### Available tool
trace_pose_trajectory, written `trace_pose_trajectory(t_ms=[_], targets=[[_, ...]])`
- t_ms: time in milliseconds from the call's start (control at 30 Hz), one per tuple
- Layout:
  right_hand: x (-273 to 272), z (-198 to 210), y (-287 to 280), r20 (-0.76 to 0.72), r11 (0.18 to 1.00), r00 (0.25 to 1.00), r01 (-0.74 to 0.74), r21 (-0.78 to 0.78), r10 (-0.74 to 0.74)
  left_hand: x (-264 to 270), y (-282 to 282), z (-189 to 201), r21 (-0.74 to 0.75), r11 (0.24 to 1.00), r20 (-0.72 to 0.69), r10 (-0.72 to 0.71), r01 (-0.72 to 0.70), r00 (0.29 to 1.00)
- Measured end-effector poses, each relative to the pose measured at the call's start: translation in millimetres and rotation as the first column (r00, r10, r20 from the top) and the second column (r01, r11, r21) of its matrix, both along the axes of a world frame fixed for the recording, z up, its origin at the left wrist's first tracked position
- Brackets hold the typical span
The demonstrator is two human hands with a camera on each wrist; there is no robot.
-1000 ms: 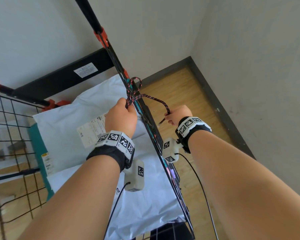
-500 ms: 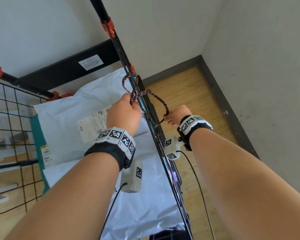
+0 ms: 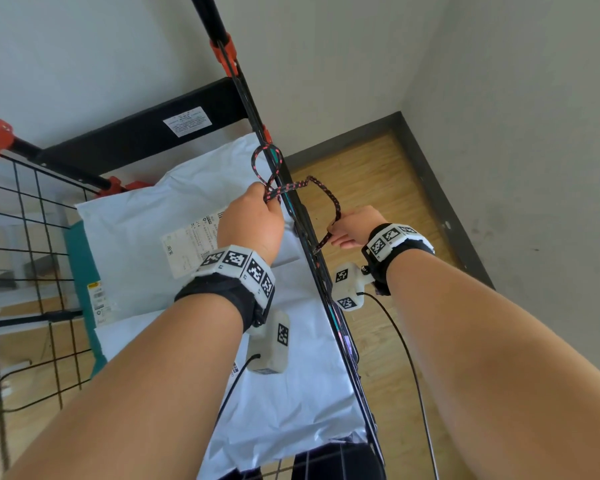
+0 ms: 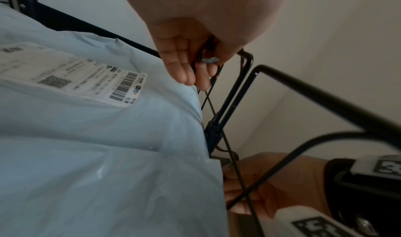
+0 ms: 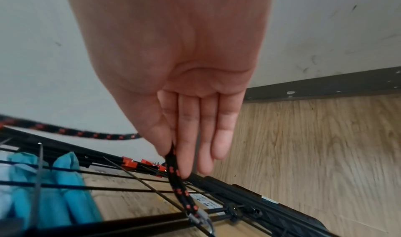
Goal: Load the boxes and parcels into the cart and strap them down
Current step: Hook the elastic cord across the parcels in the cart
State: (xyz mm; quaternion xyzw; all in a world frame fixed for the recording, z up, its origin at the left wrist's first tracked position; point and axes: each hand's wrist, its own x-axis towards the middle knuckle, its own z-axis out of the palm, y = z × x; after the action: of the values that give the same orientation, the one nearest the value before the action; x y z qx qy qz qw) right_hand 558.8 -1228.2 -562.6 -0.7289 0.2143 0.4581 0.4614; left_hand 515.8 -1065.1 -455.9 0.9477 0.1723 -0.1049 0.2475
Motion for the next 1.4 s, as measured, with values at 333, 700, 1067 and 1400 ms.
trace_pose_trajectory(t_ms=[333, 700, 1067, 1400], targets=[[-14, 44, 0, -0.020, 0.956, 0.958, -0.286, -0.066, 0.285, -10, 11, 29, -0.058, 0.997, 0.011, 0.046, -0.045, 0.999], [-16, 120, -6, 0.137, 0.958, 0.954, -0.248, -0.145, 0.267, -17, 23, 79, -0.142, 0.986, 0.041, 0.091, -0.084, 0.995], [-55, 194, 27, 0.315, 0.998, 0.949, -0.013, -0.063, 0.032, -60, 74, 118, -0.167, 0.983, -0.002, 0.077, -0.076, 0.997], [-104, 222, 87, 0.520, 0.974, 0.853, 0.149, -0.173, -0.038, -103, 137, 137, -0.119, 0.991, 0.050, -0.056, 0.062, 0.997]])
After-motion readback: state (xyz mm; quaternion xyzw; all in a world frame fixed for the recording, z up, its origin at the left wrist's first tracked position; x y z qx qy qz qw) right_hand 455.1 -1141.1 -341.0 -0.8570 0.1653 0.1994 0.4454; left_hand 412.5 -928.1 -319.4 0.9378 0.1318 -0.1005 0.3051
